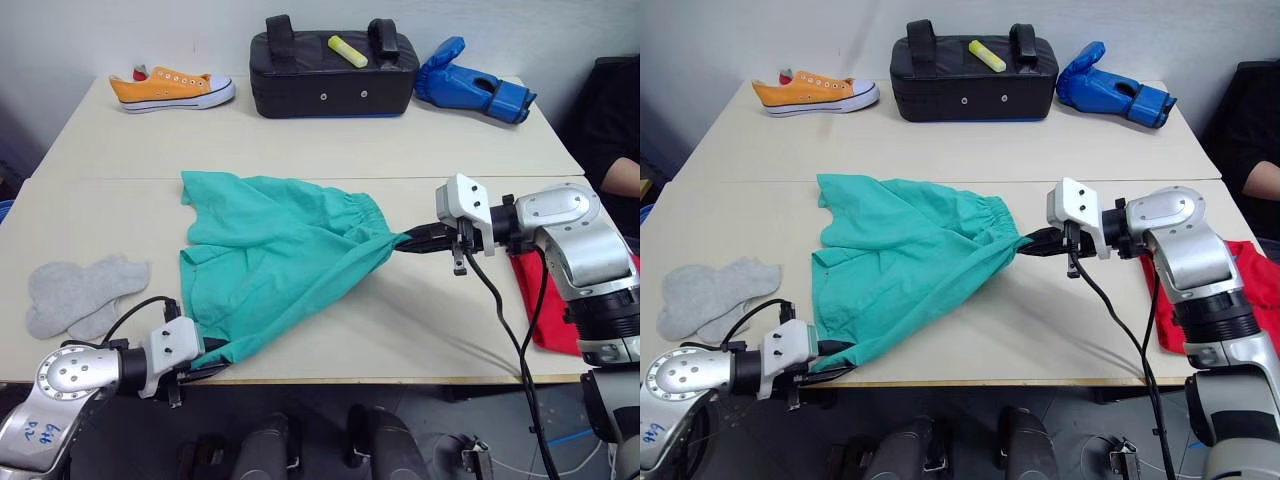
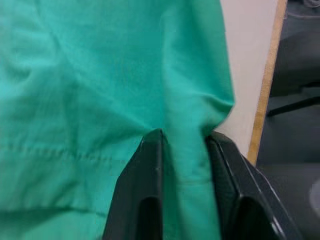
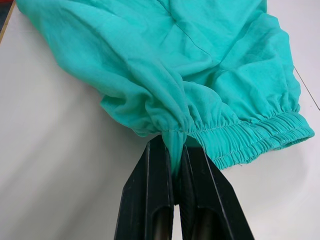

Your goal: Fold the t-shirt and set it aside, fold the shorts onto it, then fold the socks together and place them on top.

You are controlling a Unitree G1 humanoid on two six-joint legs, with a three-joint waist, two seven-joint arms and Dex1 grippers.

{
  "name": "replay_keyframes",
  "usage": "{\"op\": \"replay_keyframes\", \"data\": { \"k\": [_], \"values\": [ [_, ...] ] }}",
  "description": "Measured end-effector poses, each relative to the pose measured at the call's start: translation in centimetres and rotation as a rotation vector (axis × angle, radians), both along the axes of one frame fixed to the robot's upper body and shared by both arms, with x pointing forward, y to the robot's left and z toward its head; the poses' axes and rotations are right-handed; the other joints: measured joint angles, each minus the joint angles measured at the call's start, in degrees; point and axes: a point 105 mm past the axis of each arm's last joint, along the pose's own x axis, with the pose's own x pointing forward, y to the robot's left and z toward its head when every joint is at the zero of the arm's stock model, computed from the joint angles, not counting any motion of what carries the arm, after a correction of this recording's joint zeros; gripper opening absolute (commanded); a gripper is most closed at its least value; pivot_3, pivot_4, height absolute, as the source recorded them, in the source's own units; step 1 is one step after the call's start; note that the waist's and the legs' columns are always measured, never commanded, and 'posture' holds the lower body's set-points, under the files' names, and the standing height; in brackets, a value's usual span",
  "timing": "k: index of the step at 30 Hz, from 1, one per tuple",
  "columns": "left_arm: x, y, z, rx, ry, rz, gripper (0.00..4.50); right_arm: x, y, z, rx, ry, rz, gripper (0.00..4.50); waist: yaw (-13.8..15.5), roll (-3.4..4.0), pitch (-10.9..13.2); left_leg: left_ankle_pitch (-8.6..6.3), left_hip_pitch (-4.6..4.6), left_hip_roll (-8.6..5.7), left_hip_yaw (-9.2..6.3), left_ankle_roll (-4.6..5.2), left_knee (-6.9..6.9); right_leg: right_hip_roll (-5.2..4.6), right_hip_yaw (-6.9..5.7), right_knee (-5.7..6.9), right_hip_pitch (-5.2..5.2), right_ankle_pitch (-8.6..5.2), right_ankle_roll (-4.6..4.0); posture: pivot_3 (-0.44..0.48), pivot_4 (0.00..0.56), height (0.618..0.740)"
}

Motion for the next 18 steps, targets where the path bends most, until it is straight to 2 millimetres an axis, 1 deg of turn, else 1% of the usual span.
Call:
{"op": "replay_keyframes", "data": {
  "k": [2,4,5,9,11,13,15,16,18],
  "values": [
    [0.1,0.3,0.2,0.006,0.001,0.003,0.85,-0.1,-0.1,-0.3,0.000,0.005,-0.003,0.00,0.00,0.01,0.00,0.00,0.00,-0.01,0.01,0.00,0.00,0.00,0.00,-0.01,0.00,0.00,0.00,0.000,0.150,0.740],
    [0.3,0.5,0.3,0.007,-0.002,0.012,0.22,-0.2,-0.1,-0.5,-0.005,0.003,-0.001,0.00,0.01,0.01,0.01,0.00,0.00,-0.01,0.01,0.00,0.00,0.00,0.00,-0.01,0.00,0.00,0.00,0.000,0.150,0.740],
    [0.4,0.8,0.4,0.008,-0.004,0.017,0.02,-0.2,-0.2,-0.7,-0.013,-0.004,-0.005,0.00,0.02,0.01,0.01,0.00,-0.01,-0.01,0.01,0.00,0.00,0.00,0.00,-0.01,0.00,0.00,0.00,0.000,0.150,0.740],
    [-0.2,1.4,0.6,0.034,0.021,-0.016,0.02,-1.6,-1.2,-1.9,-0.060,-0.044,-0.002,0.00,0.27,0.00,0.01,-0.04,-0.03,-0.02,0.01,-0.02,-0.10,0.00,-0.02,-0.13,0.01,0.00,0.00,0.000,0.150,0.740],
    [-1.1,1.7,0.8,0.037,0.069,-0.053,0.02,-3.2,-2.1,-3.2,-0.088,-0.013,-0.001,0.00,0.33,0.00,0.00,-0.05,-0.05,-0.03,0.01,-0.03,-0.20,0.00,-0.03,-0.22,0.00,0.00,0.01,0.000,0.150,0.740],
    [-2.6,2.0,1.0,0.049,0.159,-0.125,0.02,-6.2,-2.6,-4.9,-0.086,0.081,0.020,0.00,0.30,0.00,0.01,-0.04,-0.01,-0.04,0.02,-0.03,-0.39,0.01,-0.03,-0.33,0.01,0.00,0.01,0.000,0.150,0.740],
    [-3.1,2.2,1.5,0.053,0.200,-0.158,0.02,-7.9,-2.5,-5.8,-0.066,0.152,0.035,0.00,0.28,0.00,0.01,0.00,0.00,-0.04,0.01,-0.03,-0.43,0.02,-0.04,-0.32,0.00,0.00,0.01,0.000,0.150,0.740],
    [-3.4,2.2,1.9,0.054,0.233,-0.185,0.02,-9.4,-2.4,-6.3,-0.052,0.208,0.047,0.00,0.28,0.00,0.01,0.04,0.02,-0.03,0.00,-0.05,-0.45,0.03,-0.04,-0.30,0.01,0.00,0.01,0.000,0.150,0.740],
    [-3.2,2.6,2.8,0.060,0.275,-0.216,0.02,-11.2,-1.8,-6.6,-0.013,0.293,0.068,0.00,0.29,0.00,0.01,0.11,0.11,-0.03,-0.01,-0.06,-0.47,0.03,-0.03,-0.25,0.05,0.00,0.00,0.000,0.150,0.740]
  ]
}}
